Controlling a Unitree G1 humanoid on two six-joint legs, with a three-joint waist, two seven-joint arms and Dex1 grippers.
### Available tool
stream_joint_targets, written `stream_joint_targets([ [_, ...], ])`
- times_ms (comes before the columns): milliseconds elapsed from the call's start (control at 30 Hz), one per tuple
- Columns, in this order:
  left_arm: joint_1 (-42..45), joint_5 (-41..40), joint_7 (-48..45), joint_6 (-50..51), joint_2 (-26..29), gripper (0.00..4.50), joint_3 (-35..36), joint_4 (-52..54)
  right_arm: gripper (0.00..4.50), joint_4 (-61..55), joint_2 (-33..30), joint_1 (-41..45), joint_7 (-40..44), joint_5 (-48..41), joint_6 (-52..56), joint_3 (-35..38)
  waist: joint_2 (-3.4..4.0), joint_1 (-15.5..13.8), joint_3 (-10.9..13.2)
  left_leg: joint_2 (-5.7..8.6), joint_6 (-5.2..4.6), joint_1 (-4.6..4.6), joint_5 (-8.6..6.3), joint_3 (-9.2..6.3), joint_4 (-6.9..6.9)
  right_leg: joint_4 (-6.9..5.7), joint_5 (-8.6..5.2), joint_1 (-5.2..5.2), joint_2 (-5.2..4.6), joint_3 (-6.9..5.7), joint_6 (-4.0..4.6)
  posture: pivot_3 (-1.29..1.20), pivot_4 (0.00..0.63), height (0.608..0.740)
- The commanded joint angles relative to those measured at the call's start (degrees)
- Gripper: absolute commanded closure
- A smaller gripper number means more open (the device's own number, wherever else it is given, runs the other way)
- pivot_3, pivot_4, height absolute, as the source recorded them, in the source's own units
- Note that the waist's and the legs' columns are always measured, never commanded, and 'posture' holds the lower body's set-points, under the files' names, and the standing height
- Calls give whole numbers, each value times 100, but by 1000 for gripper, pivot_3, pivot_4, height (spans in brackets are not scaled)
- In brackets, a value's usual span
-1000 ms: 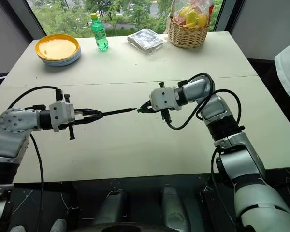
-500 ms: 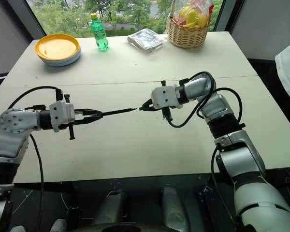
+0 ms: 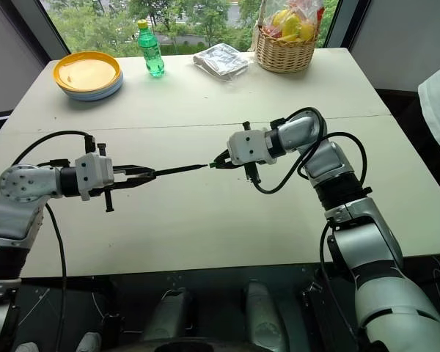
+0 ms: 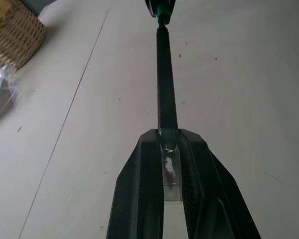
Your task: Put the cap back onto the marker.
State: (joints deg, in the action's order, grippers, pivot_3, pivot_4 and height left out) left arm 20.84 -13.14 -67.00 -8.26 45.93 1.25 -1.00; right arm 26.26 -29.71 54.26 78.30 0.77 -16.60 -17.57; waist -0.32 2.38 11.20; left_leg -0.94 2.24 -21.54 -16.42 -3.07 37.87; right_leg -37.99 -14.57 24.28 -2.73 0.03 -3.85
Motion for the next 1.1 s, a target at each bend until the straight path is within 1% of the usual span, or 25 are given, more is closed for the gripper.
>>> stream_joint_targets([
  [33, 49, -34, 41, -72, 31, 4500, 55, 127, 4460, -218, 61, 87, -5, -155, 2, 69, 0, 1, 0, 0, 0, 0, 0, 0, 0, 0, 0, 0, 0, 0, 0, 0, 150, 740],
  [633, 12, -33, 60, -68, 41, 4500, 75, 155, 4460, -207, 235, 125, -99, -98, 12, 39, 0, 1, 0, 0, 0, 0, 0, 0, 0, 0, 0, 0, 0, 0, 0, 0, 150, 740],
  [1100, -43, -60, 80, -84, 58, 4500, 56, 193, 4460, 78, 490, 337, -444, 151, -110, 6, 0, 7, 0, -2, 0, 1, 0, -1, 0, -1, 0, 1, 4, 0, 0, 0, 150, 740],
])
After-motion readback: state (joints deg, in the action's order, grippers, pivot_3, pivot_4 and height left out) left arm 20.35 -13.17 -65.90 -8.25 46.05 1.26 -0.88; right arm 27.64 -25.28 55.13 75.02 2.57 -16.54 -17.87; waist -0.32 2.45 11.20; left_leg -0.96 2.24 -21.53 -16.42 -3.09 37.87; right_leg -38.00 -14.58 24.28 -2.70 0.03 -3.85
